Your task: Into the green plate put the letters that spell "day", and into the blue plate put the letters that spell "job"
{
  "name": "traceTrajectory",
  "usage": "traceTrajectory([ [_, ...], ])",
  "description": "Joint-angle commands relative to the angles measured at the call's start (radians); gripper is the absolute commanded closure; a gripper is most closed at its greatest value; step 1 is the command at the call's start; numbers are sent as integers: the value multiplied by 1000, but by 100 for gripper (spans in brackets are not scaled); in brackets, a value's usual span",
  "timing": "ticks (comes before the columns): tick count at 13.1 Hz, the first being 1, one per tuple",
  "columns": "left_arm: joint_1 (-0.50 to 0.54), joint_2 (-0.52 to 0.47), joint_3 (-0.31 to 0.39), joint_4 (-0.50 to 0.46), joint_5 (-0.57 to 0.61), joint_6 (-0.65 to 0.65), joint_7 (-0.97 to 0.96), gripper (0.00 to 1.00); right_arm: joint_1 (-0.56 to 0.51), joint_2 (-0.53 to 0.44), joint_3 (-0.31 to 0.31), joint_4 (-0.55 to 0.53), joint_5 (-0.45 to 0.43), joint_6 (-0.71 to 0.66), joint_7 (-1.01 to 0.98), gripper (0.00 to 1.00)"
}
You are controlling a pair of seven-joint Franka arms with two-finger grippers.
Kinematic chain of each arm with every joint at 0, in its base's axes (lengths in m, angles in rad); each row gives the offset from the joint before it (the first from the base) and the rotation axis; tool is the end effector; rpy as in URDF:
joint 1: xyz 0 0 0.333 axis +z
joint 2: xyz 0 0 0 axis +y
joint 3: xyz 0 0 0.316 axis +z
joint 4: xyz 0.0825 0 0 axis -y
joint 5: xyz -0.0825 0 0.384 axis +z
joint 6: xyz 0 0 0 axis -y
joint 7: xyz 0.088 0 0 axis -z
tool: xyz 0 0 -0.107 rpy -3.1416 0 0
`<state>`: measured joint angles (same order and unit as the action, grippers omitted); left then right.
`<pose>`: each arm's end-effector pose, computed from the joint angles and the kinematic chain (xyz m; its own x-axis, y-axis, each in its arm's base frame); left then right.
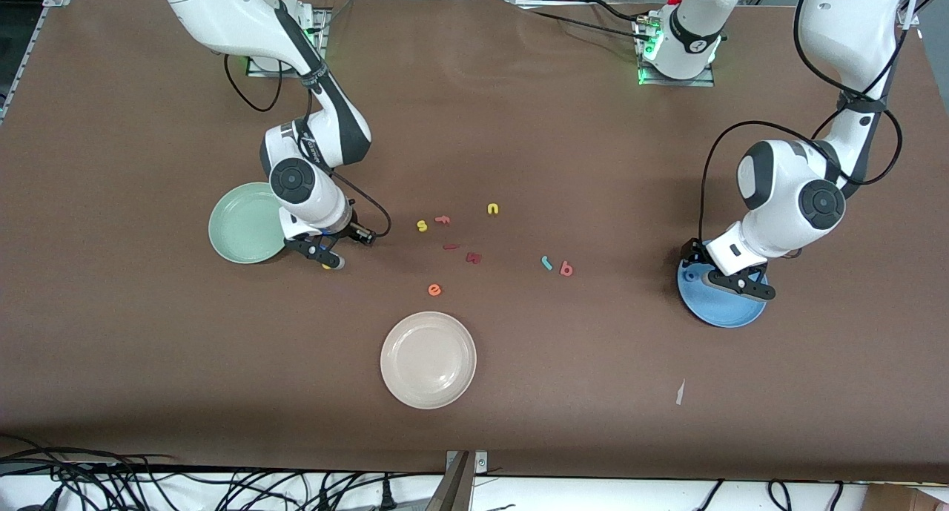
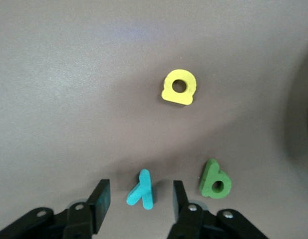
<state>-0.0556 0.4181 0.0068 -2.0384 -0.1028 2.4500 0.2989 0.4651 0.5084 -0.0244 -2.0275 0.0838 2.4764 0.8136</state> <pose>0.5971 -0.0293 0.2356 0.9641 -0.2653 0.0099 -0.2654 -0.9621 0.0620 0.5372 0.2532 0.1882 0.9034 -0.4234 -0.0673 -0.4231 -0.9059 0.0191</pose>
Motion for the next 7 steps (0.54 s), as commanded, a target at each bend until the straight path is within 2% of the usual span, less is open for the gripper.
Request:
traceTrajectory([
  [1,-48,-7,-5,-2,-30,3,-3,20,13,-7,-8,-19,-21,24,29,42],
  [4,-144,40,-5,35,-78,44,-114,20,13,4,-8,-19,-19,41,29,43],
  [7,-300,123,5,121,-78,60,-274,20,16,12,-6,-20,-16,53,33,46],
])
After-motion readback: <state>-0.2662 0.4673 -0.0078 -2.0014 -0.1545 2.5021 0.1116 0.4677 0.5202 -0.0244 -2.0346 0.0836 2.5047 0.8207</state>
